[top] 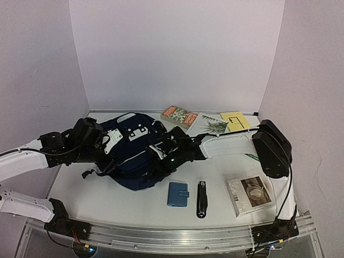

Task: Pack the student bag
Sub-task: Unzip the student bag at the center of the board.

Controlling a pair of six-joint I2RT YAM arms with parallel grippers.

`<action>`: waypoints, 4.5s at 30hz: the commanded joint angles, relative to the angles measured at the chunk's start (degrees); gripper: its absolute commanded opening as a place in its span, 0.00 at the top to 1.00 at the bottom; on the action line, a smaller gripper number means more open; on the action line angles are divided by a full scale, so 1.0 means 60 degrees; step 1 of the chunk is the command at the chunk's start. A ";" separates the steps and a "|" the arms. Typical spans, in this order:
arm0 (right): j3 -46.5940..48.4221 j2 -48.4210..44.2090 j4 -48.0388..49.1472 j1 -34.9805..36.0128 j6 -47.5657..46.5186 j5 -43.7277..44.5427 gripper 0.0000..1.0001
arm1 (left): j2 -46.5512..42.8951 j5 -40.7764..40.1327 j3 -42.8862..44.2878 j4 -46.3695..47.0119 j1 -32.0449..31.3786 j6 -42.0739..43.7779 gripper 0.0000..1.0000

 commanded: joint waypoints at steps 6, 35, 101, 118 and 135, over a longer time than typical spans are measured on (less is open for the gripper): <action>0.0824 0.0232 0.0089 -0.0004 0.0271 -0.0397 1.00 | 0.1878 0.1566 -0.0148 0.0782 -0.0767 0.0624 0.30; -0.0872 -0.0836 -0.0544 -0.2067 -0.0972 0.0211 1.00 | 0.1447 -0.1341 -0.0285 -0.1728 -0.0708 0.0111 1.00; 0.2687 0.2143 -0.1112 -0.2865 -0.1183 0.2345 1.00 | -0.0505 -0.0346 0.0495 -0.1443 -0.1218 -0.0424 1.00; 0.2812 0.1738 -0.0890 -0.2941 -0.1054 0.2094 0.70 | 0.0185 -0.1663 0.1012 -0.0059 -0.1210 0.0112 1.00; 0.0227 -0.2118 -0.2310 -0.4024 -0.1986 0.1192 0.15 | 0.4363 -0.1279 0.1659 0.2269 0.1071 0.0678 0.99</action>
